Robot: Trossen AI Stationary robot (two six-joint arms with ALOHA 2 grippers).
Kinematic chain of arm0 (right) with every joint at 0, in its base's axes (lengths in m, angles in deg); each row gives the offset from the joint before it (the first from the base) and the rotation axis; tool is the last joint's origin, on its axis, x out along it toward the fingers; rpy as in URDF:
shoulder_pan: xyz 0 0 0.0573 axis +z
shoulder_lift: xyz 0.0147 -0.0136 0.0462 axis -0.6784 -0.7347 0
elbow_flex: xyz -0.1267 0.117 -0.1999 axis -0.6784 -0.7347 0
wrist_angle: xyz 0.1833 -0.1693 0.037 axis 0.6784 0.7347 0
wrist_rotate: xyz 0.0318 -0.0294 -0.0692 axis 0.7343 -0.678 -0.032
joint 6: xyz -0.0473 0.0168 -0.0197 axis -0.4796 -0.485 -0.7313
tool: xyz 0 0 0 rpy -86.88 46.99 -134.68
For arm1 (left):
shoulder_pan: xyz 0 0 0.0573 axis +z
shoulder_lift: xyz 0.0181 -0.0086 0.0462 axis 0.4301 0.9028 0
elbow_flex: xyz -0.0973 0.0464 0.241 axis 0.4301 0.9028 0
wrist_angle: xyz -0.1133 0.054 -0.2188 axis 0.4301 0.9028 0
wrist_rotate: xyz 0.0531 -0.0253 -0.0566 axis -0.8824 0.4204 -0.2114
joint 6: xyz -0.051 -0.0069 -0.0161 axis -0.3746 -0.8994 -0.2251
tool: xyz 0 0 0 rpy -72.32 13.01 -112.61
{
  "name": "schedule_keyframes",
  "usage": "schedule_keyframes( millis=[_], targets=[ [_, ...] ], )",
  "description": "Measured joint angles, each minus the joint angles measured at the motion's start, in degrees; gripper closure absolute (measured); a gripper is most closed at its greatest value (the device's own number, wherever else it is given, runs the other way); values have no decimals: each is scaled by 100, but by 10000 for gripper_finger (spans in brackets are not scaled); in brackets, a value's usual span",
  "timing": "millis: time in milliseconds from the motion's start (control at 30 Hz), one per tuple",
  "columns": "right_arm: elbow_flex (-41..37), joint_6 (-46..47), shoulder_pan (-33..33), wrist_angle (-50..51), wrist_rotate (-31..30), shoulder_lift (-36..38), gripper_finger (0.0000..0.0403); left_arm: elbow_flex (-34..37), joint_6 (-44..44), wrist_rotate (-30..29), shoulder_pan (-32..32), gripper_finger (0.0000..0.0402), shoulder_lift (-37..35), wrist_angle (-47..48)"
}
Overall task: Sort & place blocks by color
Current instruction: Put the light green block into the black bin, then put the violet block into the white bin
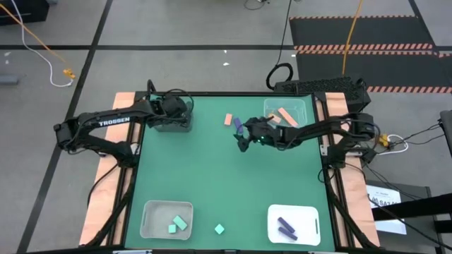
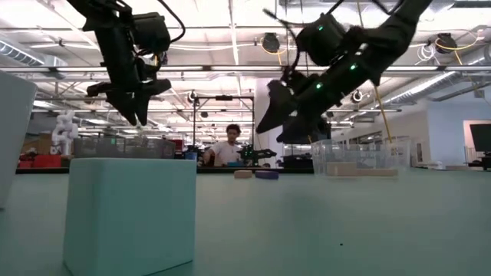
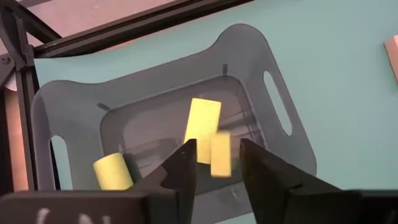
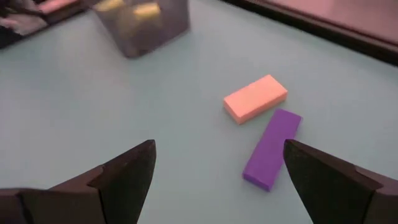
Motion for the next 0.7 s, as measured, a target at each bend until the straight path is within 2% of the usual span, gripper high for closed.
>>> schedule_keyframes(
  millis=[200, 400, 533, 700],
  targets=[
    [495, 33, -116, 289, -7, -759, 58, 0, 81, -2, 0, 233, 0, 8],
    [1234, 624, -298, 1225, -39, -1284, 58, 0, 126, 0, -13, 197, 0, 17],
    [1604, 761, -431, 1879, -283, -1474, 58, 0, 124, 2, -15, 184, 0, 93],
    [1772, 961, -547, 2084, -303, -1537, 62, 0, 123, 11, -17, 184, 0, 146]
  ],
)
